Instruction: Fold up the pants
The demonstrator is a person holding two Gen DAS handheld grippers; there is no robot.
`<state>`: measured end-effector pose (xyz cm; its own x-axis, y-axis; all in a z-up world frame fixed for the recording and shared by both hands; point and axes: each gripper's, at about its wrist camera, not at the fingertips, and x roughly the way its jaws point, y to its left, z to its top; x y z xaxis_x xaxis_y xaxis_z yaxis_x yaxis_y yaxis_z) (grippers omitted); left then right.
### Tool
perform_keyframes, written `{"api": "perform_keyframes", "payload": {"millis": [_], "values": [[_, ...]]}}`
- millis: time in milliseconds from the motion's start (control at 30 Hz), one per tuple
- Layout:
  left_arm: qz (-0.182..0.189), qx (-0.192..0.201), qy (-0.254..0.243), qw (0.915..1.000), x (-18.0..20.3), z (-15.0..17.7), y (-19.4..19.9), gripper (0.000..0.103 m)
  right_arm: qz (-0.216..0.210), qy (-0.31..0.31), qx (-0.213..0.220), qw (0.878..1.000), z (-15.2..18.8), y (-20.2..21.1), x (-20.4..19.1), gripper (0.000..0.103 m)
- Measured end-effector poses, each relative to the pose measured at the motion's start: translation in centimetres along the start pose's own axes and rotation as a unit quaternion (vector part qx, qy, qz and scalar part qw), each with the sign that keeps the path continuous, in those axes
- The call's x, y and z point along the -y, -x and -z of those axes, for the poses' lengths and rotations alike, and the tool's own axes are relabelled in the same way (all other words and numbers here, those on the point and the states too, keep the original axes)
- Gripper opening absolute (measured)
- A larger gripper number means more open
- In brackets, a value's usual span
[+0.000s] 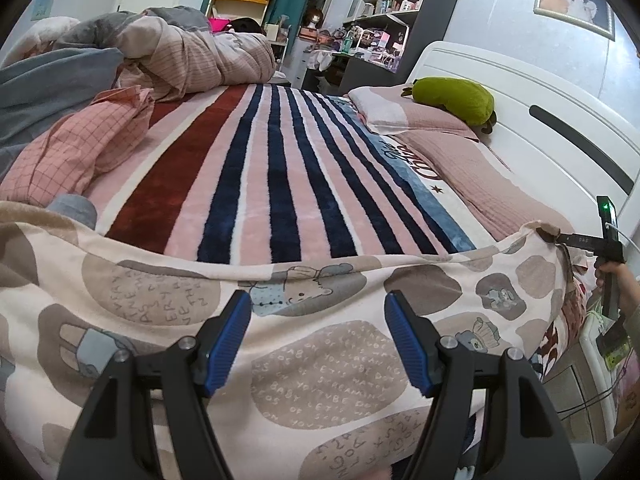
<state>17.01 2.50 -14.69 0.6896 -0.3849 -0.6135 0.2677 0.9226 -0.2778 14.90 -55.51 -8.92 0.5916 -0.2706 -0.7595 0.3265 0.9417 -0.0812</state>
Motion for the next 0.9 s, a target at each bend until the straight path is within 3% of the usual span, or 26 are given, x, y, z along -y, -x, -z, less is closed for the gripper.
{"api": "perform_keyframes", "payload": {"millis": [67, 133, 300, 367, 400, 433, 467, 567, 700, 900], "values": [[0.001, 0.000, -0.001, 1.0000, 0.2, -0.1, -0.1, 0.065, 0.067, 0.019, 0.008, 0.998, -0.1, 0.4, 0.5, 0.043], [0.003, 0.001, -0.002, 1.0000, 0.4, -0.2, -0.2, 0.065, 0.083, 0.034, 0.029, 0.996, 0.0, 1.6, 0.6, 0.043], [-0.001, 0.004, 0.000, 1.0000, 0.4, -0.5, -0.1, 0.065, -0.022, 0.023, 0.060, 0.998, 1.2, 5.6, -1.3, 0.043], [-0.003, 0.007, 0.004, 1.0000, 0.3, -0.5, 0.1, 0.065, -0.074, 0.053, 0.042, 0.995, 2.0, 5.6, -3.7, 0.032], [-0.003, 0.008, 0.005, 0.9999, 0.3, -0.5, 0.2, 0.065, -0.097, 0.067, 0.027, 0.993, 2.6, 5.3, -4.7, 0.017], [-0.004, 0.010, 0.006, 0.9999, 0.2, -0.4, 0.4, 0.065, -0.117, 0.083, 0.004, 0.990, 3.3, 4.6, -6.1, 0.008], [-0.005, 0.010, 0.006, 0.9999, 0.1, -0.4, 0.5, 0.065, -0.119, 0.093, -0.012, 0.989, 3.8, 3.8, -7.0, 0.007], [-0.014, 0.011, 0.009, 0.9998, -0.4, -0.2, 1.1, 0.065, -0.071, 0.121, -0.031, 0.990, 4.6, 0.9, -8.8, 0.007], [-0.045, 0.021, 0.017, 0.9986, -1.9, -0.1, 2.9, 0.065, 0.022, 0.132, 0.031, 0.990, 3.5, -0.4, -8.1, 0.008], [-0.100, 0.046, 0.043, 0.9930, -4.8, 0.5, 6.4, 0.066, 0.097, 0.094, 0.083, 0.987, 0.6, -1.9, -5.6, 0.008]]}}
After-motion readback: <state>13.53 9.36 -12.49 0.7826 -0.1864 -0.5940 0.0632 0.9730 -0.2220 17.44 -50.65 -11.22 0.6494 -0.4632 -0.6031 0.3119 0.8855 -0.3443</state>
